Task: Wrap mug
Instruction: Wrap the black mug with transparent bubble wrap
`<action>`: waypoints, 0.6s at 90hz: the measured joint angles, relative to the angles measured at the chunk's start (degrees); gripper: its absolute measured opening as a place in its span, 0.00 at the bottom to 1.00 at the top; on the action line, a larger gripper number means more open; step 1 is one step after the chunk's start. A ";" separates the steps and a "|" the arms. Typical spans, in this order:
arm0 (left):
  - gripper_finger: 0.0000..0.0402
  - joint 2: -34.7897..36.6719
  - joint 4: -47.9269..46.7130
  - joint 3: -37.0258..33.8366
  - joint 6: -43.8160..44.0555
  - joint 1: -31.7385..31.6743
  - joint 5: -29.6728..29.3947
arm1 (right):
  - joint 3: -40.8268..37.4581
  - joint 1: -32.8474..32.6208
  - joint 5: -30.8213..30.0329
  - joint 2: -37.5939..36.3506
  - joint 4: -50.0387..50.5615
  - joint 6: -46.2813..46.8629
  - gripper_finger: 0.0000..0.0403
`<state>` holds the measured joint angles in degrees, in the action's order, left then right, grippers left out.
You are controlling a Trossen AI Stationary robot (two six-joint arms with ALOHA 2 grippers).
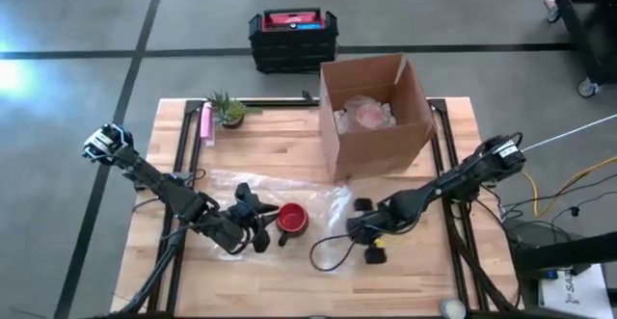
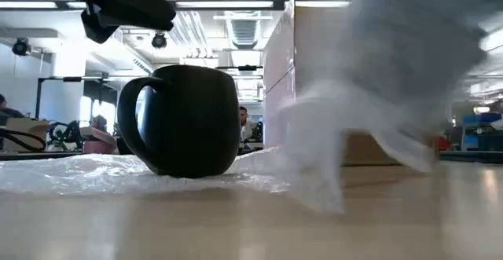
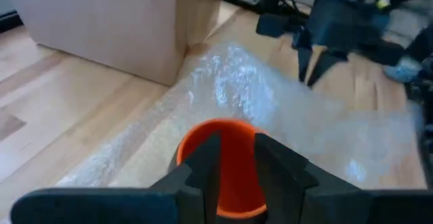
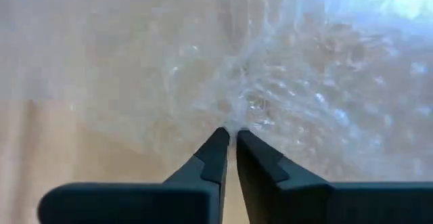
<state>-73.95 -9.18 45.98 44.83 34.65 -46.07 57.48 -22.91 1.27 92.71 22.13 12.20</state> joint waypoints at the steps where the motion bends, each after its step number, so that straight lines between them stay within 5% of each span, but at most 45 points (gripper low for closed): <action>1: 0.19 0.00 0.09 0.00 -0.13 0.00 0.03 | 0.32 0.04 -0.05 0.00 -0.87 -0.86 0.01; 28: 0.19 0.00 0.18 -0.74 -0.98 0.00 0.07 | 9.40 2.11 -0.83 3.17 -23.69 -17.68 0.00; 54: 0.19 0.00 8.31 -0.81 -2.79 0.00 0.70 | 17.25 8.16 -0.91 16.29 -23.62 -13.33 0.00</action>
<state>-73.95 -0.88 45.17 42.04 34.65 -45.37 74.74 -14.75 0.36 108.99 -1.49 -1.13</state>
